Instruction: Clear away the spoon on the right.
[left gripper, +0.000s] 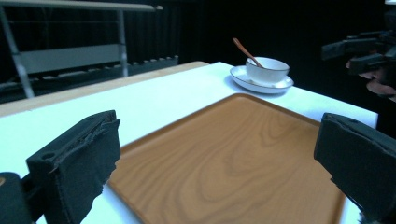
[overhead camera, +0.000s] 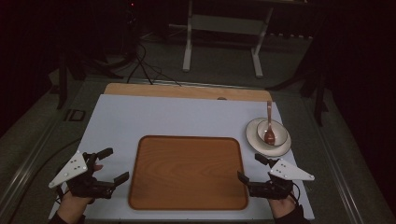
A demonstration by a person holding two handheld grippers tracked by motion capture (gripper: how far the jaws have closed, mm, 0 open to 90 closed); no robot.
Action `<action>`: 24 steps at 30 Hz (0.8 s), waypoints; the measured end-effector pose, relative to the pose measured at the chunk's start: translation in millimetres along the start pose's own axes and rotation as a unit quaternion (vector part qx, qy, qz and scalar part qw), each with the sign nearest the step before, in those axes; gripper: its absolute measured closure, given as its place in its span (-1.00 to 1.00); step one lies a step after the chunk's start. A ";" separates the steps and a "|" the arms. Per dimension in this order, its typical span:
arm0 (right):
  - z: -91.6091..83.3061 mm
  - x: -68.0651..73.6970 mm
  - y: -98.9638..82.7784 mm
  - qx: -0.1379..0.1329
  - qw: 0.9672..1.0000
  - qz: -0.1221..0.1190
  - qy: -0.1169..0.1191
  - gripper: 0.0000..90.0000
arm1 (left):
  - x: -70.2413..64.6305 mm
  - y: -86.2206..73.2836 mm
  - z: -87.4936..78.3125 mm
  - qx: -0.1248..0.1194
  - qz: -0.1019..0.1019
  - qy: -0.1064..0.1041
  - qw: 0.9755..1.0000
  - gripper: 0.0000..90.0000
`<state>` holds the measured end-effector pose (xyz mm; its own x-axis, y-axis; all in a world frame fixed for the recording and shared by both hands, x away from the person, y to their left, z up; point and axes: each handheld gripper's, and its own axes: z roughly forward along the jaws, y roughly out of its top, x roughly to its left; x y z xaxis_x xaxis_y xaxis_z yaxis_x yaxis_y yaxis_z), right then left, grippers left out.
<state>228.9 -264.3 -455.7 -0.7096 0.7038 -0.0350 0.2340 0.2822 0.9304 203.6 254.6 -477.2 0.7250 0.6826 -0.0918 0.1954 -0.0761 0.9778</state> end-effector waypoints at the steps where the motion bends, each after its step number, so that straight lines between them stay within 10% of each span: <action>1: -0.6 0.4 0.0 0.000 1.000 -0.005 -0.002 -0.73 | -2.0 -0.8 1.4 0.006 0.003 0.003 1.000 -0.97; 24: 1.4 26.9 8.2 0.021 0.998 -0.045 0.049 -0.73 | -3.4 -5.3 4.5 0.016 -0.007 0.005 1.000 -0.97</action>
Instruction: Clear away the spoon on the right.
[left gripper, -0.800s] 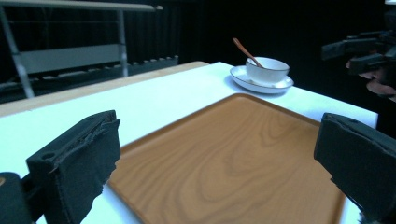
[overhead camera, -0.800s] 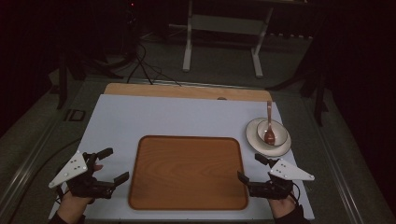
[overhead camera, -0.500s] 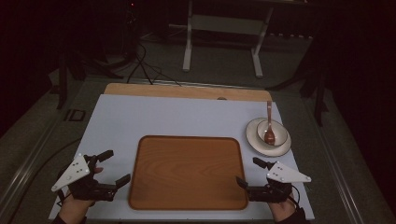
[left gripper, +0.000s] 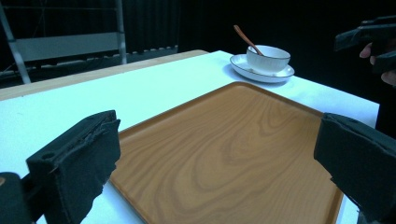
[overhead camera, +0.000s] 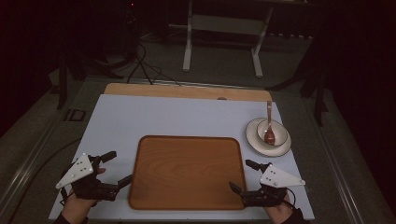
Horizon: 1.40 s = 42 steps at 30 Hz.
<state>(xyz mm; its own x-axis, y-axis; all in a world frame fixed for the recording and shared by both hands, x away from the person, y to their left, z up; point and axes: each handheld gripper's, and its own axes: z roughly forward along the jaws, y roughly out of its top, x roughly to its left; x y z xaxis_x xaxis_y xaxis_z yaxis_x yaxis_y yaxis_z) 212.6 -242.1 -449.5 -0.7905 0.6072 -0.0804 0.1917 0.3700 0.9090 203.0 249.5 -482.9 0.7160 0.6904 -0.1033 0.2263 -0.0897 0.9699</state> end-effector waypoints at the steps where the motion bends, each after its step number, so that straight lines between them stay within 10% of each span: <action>1: -1.0 1.3 2.5 -0.005 1.000 -0.001 0.004 -0.73 | 0.1 -0.1 -0.3 0.000 0.001 0.000 1.000 -0.97; 13: -19.0 -7.2 35.5 -0.066 0.998 -0.004 -0.001 -0.73 | -0.1 -0.7 -1.9 0.001 -0.002 0.003 1.000 -0.97; 42: -23.9 -77.2 75.1 -0.080 0.992 0.012 -0.101 -0.75 | -0.7 -1.4 0.9 0.006 -0.002 -0.001 1.000 -0.97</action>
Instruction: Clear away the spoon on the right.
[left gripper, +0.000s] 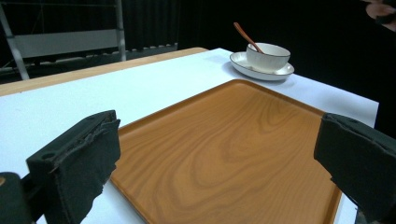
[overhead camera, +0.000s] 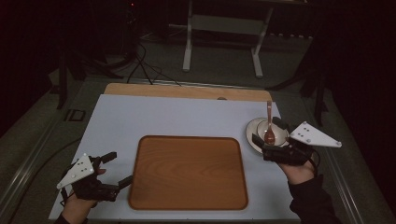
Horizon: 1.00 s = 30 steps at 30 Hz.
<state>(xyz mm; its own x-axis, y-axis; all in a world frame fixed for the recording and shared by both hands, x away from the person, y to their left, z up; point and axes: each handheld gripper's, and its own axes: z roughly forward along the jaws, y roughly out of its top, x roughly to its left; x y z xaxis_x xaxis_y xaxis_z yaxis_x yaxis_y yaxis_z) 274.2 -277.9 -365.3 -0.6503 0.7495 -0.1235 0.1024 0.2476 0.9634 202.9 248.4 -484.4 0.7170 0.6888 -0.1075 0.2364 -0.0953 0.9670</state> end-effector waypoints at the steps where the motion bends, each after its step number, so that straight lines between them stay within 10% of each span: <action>1: 1.1 -4.2 0.7 -0.002 1.000 0.000 -0.009 -0.75 | 0.0 0.0 0.0 0.000 0.000 0.000 1.000 -0.97; 17: 31.2 -74.9 -7.0 0.048 0.992 0.055 -0.105 -0.67 | 1.1 -0.5 0.6 0.001 -0.003 -0.002 1.000 -0.97; 30: 70.0 -112.9 -39.6 0.121 0.970 0.125 -0.169 -0.51 | 1.1 -1.0 1.0 0.001 -0.004 -0.004 1.000 -0.97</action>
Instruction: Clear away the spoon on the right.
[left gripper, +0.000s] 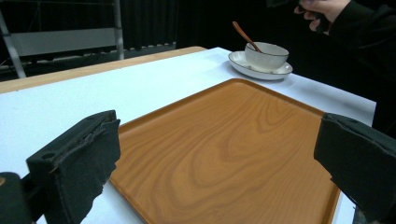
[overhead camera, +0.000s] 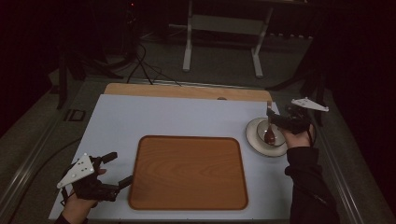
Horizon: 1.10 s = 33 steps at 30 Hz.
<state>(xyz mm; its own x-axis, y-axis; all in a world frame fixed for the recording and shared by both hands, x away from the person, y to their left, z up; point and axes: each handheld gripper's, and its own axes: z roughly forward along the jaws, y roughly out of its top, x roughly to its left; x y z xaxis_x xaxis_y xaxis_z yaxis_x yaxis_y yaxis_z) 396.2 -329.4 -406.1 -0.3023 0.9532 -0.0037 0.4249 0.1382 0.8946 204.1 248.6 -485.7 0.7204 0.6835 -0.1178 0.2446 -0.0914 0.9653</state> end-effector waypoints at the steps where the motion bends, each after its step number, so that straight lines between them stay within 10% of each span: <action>1: 3.9 -2.3 -1.2 0.007 1.000 0.009 0.003 -0.49 | -0.2 0.0 0.2 0.001 0.001 0.000 1.000 -0.97; 22: 64.6 -27.4 -17.6 0.115 0.989 0.082 -0.039 -0.05 | -0.7 -1.0 1.4 0.008 0.004 -0.004 1.000 -0.97; 33: 88.0 -28.5 -21.9 0.160 0.983 0.075 -0.057 0.14 | 0.0 -1.7 0.9 0.010 0.002 -0.002 1.000 -0.97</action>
<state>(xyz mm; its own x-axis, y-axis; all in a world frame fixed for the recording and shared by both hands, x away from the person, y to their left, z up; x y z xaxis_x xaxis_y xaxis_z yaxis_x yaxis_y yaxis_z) 470.6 -335.9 -464.9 -0.1261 0.9907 0.0517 0.7102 0.0538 0.7019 204.3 248.2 -487.5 0.7236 0.6807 -0.1143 0.2542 -0.1089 0.9610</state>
